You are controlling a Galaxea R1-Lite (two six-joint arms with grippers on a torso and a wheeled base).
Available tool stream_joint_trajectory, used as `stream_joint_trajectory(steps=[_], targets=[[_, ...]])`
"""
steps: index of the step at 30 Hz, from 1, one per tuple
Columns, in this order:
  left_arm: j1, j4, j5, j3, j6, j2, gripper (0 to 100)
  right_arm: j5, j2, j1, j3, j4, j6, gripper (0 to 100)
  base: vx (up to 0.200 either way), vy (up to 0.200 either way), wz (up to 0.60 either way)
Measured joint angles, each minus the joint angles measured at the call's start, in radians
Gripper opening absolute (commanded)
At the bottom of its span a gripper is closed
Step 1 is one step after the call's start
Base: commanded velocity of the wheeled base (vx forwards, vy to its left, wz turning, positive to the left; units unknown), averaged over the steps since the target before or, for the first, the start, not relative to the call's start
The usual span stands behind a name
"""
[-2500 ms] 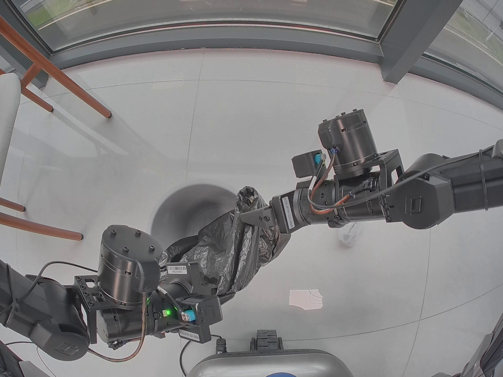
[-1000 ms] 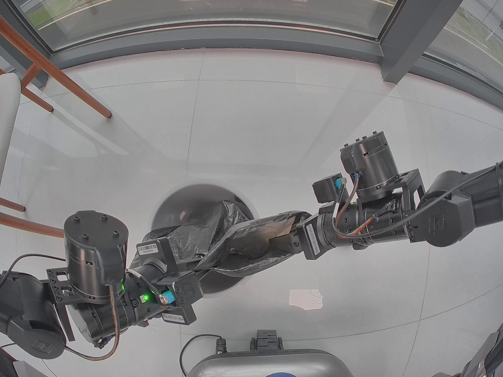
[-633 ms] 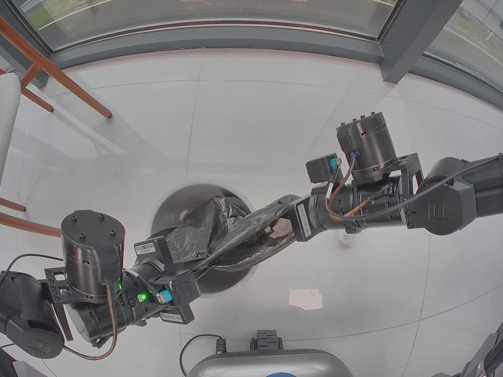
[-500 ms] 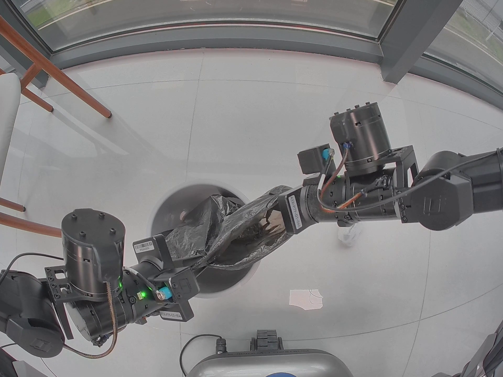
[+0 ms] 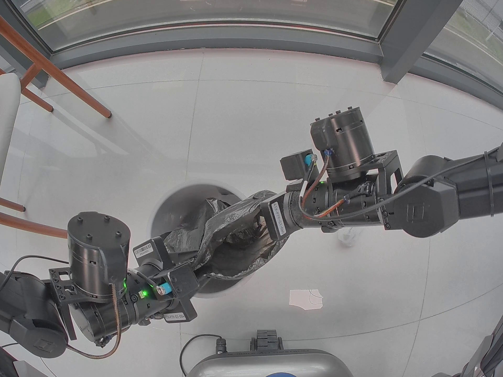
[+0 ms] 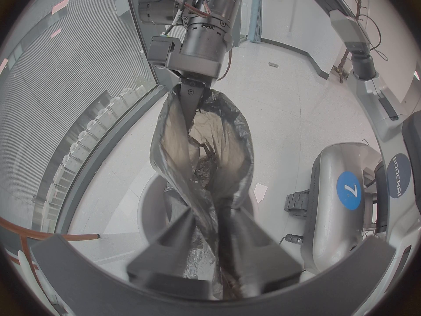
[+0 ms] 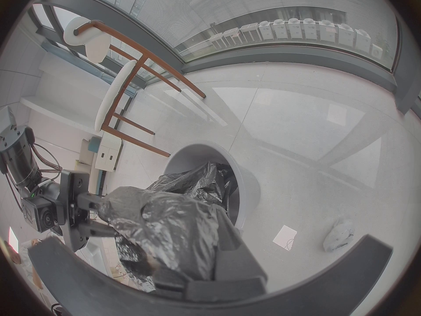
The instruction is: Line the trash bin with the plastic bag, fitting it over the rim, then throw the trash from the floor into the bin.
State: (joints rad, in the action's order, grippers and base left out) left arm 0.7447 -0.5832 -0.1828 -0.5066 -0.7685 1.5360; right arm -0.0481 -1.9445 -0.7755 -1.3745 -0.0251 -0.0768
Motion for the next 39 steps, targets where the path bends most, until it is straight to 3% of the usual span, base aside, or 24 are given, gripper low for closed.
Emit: stream_joint_trajectory(steps=[5,10,23,30,39], targets=[[0.003,0.0,0.003,0.001,0.03,0.0,100,0.0,-0.004,0.001,0.001,0.0,0.001,0,0.0,0.0,0.0],[0.0,0.0,-0.006,0.003,0.121,0.0,100,0.0,-0.005,0.004,0.005,0.0,0.001,0,0.0,0.0,0.0],[0.001,-0.02,-0.108,0.044,0.12,0.016,100,-0.001,-0.003,0.008,0.0,-0.004,0.0,0,0.0,0.0,0.0],[0.003,-0.232,-0.175,0.113,0.122,0.043,100,0.0,-0.002,0.012,-0.001,-0.023,0.0,0,0.0,0.0,0.0],[0.007,-0.511,-0.184,0.251,0.124,0.147,100,0.0,-0.002,0.017,0.001,-0.044,0.0,0,0.0,0.0,0.0]])
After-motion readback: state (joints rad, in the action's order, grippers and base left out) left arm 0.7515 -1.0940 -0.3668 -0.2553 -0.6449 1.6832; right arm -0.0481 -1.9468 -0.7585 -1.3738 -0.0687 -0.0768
